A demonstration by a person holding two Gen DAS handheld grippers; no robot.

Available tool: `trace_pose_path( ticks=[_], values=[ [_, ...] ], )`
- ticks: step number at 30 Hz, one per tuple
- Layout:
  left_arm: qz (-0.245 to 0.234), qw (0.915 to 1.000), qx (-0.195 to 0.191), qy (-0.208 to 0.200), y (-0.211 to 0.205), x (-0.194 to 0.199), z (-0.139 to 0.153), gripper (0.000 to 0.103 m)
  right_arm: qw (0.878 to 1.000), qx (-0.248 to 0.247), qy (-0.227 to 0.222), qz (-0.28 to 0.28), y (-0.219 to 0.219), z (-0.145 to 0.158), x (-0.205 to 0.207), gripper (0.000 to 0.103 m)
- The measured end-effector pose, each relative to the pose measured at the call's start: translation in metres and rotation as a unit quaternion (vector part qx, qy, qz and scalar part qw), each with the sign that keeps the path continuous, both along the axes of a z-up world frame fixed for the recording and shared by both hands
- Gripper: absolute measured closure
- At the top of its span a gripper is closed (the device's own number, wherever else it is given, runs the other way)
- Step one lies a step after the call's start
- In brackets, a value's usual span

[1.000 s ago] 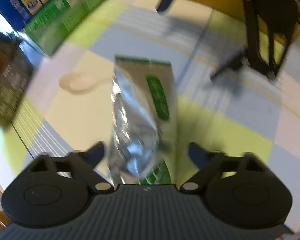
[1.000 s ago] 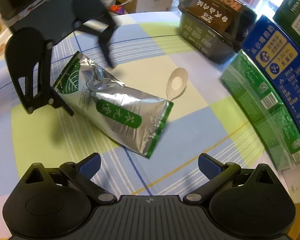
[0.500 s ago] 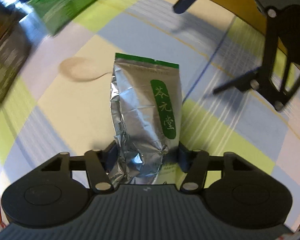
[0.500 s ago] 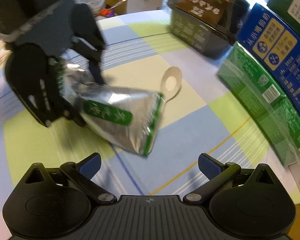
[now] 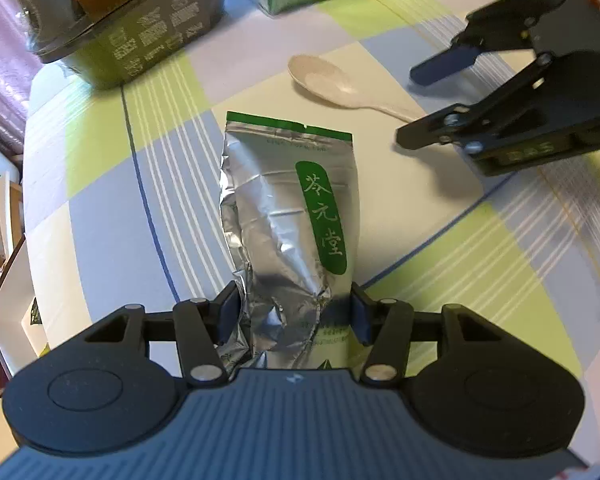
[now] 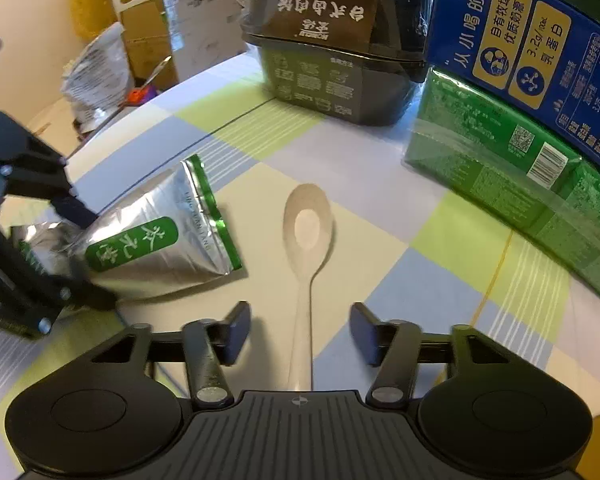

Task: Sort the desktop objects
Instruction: 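Grasp the silver tea pouch with the left gripper while the right gripper grasps the white spoon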

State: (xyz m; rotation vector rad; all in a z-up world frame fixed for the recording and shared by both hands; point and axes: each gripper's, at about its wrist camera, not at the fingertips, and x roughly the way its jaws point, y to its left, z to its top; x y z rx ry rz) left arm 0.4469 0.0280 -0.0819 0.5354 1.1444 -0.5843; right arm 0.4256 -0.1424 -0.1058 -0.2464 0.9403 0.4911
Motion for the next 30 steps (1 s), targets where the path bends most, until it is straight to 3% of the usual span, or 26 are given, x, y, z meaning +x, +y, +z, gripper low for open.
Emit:
trace_pose_path(
  ticks=[3,6,9,17,22,30],
  values=[
    [0.016,0.9998,-0.012,-0.002,0.002,-0.001,-0.001,0.052,1.000,0.004,-0.007,-0.011,0.002,-0.006,0.003,0.067],
    [0.025,0.9995,-0.020,-0.004,0.002,-0.004,0.000,0.051,0.999,0.016,-0.014,-0.026,-0.001,-0.010,0.004,0.070],
    [0.026,0.9995,-0.018,-0.006,0.001,-0.008,-0.001,0.052,0.999,0.012,-0.021,-0.037,0.000,-0.009,0.000,0.099],
    [0.021,0.9994,-0.024,0.016,-0.011,-0.045,-0.001,0.056,0.997,0.028,0.017,-0.073,-0.007,-0.005,-0.045,0.099],
    [0.026,0.9985,-0.038,0.030,-0.021,-0.094,0.000,0.056,0.992,0.031,0.053,-0.109,-0.022,-0.001,-0.109,0.099],
    [0.016,0.9978,-0.060,0.023,-0.042,-0.193,0.002,0.056,0.986,0.038,0.058,-0.152,-0.050,0.008,-0.223,0.099]
  ],
)
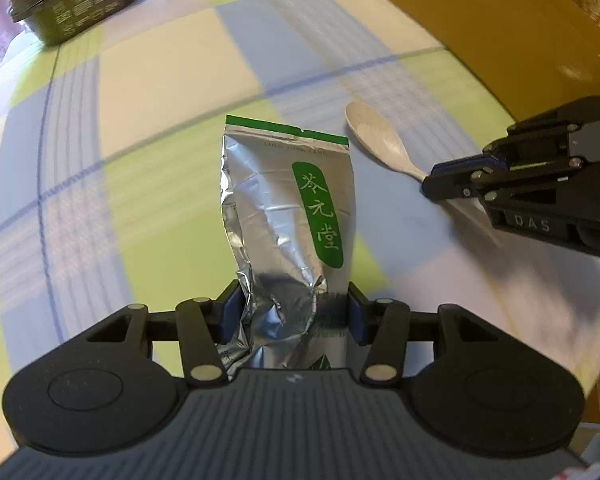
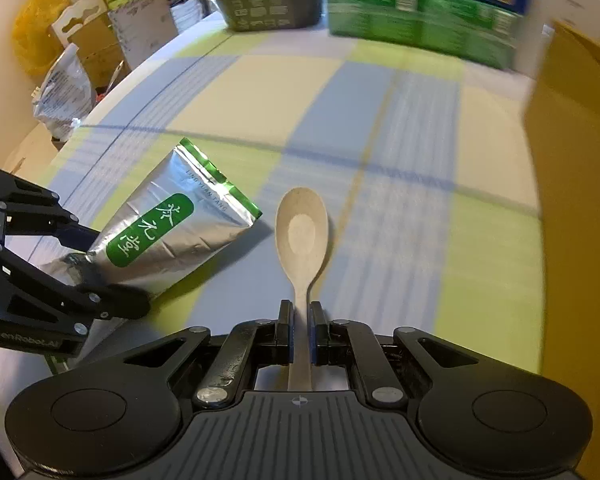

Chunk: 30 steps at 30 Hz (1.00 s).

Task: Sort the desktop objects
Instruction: 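Grasp the silver tea pouch with the left gripper while the right gripper grasps the white spoon, then lift the tea pouch and spoon with both grippers off the table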

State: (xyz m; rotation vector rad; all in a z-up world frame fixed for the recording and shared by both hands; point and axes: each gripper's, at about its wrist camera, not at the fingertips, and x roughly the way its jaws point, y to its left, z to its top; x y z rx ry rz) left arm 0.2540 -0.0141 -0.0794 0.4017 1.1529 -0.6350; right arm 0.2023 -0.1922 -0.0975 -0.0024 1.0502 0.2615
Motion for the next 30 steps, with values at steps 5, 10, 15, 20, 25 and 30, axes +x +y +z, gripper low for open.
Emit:
trace_pose_path(
  ticks=[5,10,15,20,25,30],
  values=[
    [0.014,0.9998,-0.015,-0.009,-0.008,-0.048,0.000,0.056,1.000,-0.017,-0.016,-0.007,-0.005,0.002,-0.055,0.099],
    [0.021,0.9993,-0.025,-0.018,-0.009,-0.073,-0.001,0.046,0.999,-0.017,-0.042,-0.020,-0.014,0.001,-0.082,0.074],
    [0.033,0.9984,-0.045,0.013,0.005,-0.065,0.000,0.035,0.997,-0.022,-0.074,-0.013,-0.015,0.005,-0.094,0.039],
    [0.039,0.9972,-0.055,0.032,0.001,-0.055,-0.002,0.032,0.996,-0.005,-0.083,-0.017,-0.016,0.003,-0.091,0.039],
    [0.020,0.9989,-0.038,0.017,-0.008,-0.056,-0.004,0.035,0.995,0.000,-0.103,0.015,-0.009,-0.004,-0.083,0.039],
    [0.025,0.9984,-0.049,0.013,-0.004,-0.060,-0.003,0.053,0.994,0.004,-0.109,0.010,-0.010,-0.015,-0.066,0.040]
  ],
)
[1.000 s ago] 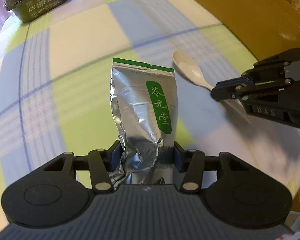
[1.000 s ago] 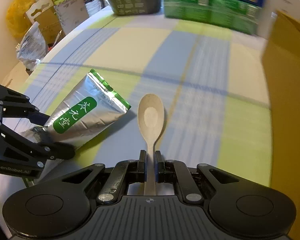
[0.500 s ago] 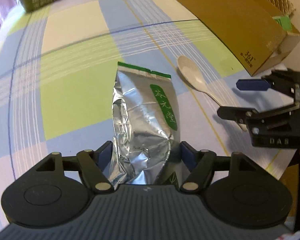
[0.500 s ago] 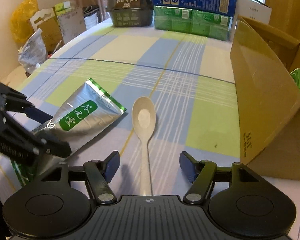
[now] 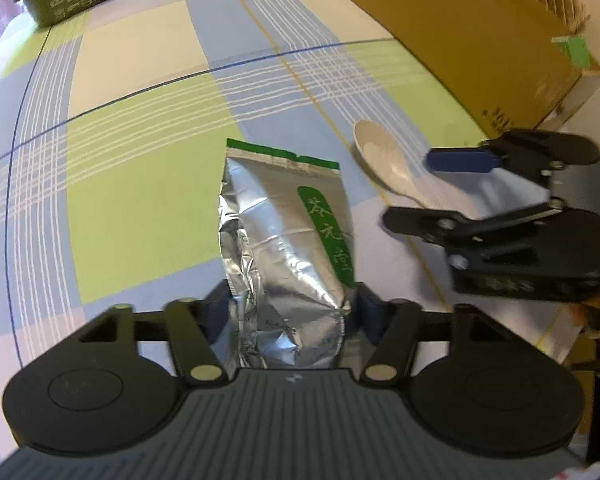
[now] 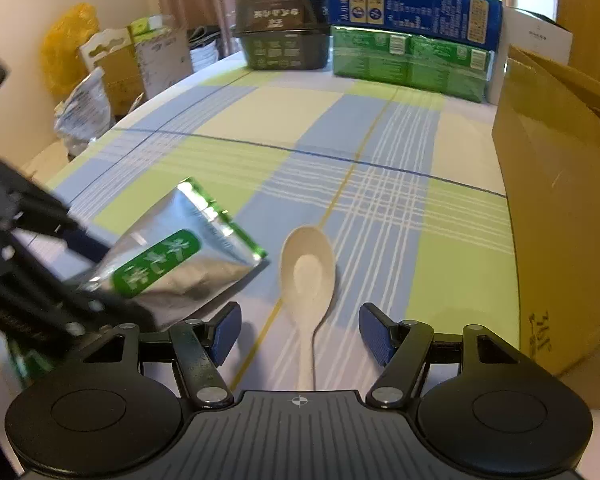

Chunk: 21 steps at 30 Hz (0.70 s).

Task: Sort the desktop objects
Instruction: 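Lift the tea pouch and spoon with both grippers off the table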

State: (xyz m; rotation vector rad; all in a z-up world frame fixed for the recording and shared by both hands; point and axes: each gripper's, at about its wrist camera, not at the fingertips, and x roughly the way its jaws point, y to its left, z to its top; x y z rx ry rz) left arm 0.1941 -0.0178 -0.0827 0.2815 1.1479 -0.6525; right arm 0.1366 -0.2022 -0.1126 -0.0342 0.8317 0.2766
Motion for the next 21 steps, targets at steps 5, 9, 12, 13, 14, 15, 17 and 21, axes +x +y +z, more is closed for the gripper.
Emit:
trace_pose_path(
  ticks=[5,9,12,13,14,15,17,21],
  values=[
    [0.054,0.9983,-0.018,-0.014,0.015,0.004,0.002,0.055,1.000,-0.004,-0.014,0.008,0.005,-0.005,0.008,0.040],
    [0.062,0.9978,-0.019,-0.013,0.014,0.008,0.002,0.049,1.000,-0.004,-0.024,0.005,0.009,-0.007,0.012,0.045],
    [0.064,0.9977,-0.008,-0.019,0.015,0.007,0.001,0.028,1.000,-0.005,-0.027,0.007,0.011,-0.007,0.012,0.045],
    [0.067,0.9975,-0.004,-0.021,0.016,0.008,0.001,0.025,1.000,-0.004,-0.027,0.008,0.011,-0.007,0.012,0.045],
    [0.071,0.9973,-0.006,-0.016,0.019,0.009,0.000,0.024,1.000,-0.004,-0.028,0.008,0.011,-0.007,0.011,0.045],
    [0.075,0.9971,-0.011,-0.007,0.022,0.011,0.000,0.024,1.000,-0.003,-0.029,0.007,0.011,-0.007,0.010,0.045],
    [0.068,0.9976,-0.010,-0.004,0.022,0.013,0.000,0.024,0.999,-0.002,-0.031,0.006,0.011,-0.008,0.008,0.045],
    [0.042,0.9989,0.018,-0.013,0.011,0.009,-0.001,0.024,0.999,-0.005,-0.036,0.008,0.011,-0.009,0.004,0.045]
  ],
)
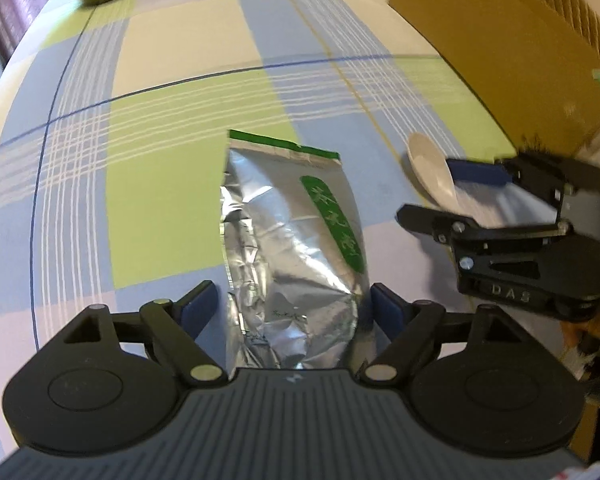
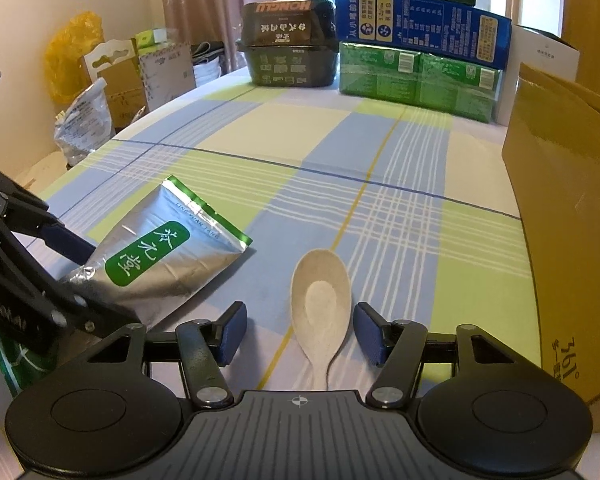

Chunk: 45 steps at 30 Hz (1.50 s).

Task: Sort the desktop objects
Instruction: 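Lift the tea pouch and spoon with both grippers off the table, then carry the tea pouch and spoon with both grippers over the cardboard box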

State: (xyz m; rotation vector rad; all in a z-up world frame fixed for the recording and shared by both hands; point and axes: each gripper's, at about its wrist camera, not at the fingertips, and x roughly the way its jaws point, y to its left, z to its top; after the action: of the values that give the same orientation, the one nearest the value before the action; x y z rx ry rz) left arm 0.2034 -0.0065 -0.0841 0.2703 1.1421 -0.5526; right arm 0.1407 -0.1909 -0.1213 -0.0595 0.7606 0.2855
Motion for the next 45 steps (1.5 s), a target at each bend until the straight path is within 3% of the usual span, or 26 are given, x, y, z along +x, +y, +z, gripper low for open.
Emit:
trace_pose_path(
  ticks=[4,8,9,15,17,19,20,34,45],
  values=[
    [-0.030,0.9988,0.030,-0.024,-0.012,-0.011,-0.003,0.026,1.000,0.003,0.000,-0.003,-0.002,0.000,0.002,0.045],
    [-0.001,0.9998,0.005,-0.020,-0.001,-0.006,0.003,0.055,1.000,0.003,-0.005,-0.004,-0.003,-0.001,0.005,0.045],
    [0.008,0.9999,-0.002,-0.015,0.002,-0.004,0.004,0.057,1.000,0.001,-0.006,-0.002,-0.003,-0.001,0.005,0.045],
    [0.025,0.9994,-0.014,-0.020,0.004,-0.005,0.004,0.058,1.000,0.003,-0.013,-0.007,-0.003,-0.003,0.005,0.050],
    [0.028,0.9993,-0.015,-0.020,0.004,-0.003,0.003,0.058,1.000,0.002,-0.016,-0.010,-0.003,-0.003,0.005,0.055],
    [0.028,0.9993,-0.014,-0.021,0.003,-0.005,0.004,0.058,1.000,-0.002,-0.019,-0.015,-0.004,-0.003,0.005,0.071],
    [0.028,0.9993,-0.013,-0.021,0.002,-0.005,0.004,0.058,1.000,-0.006,-0.021,-0.017,-0.004,-0.002,0.005,0.073],
    [0.058,0.9977,-0.030,-0.020,0.009,-0.025,0.013,0.061,0.999,0.022,-0.025,-0.036,-0.012,0.026,-0.028,0.073],
    [0.068,0.9960,-0.049,-0.031,0.004,-0.052,0.043,0.061,0.997,0.031,-0.039,-0.057,-0.023,0.061,-0.059,0.073]
  ],
)
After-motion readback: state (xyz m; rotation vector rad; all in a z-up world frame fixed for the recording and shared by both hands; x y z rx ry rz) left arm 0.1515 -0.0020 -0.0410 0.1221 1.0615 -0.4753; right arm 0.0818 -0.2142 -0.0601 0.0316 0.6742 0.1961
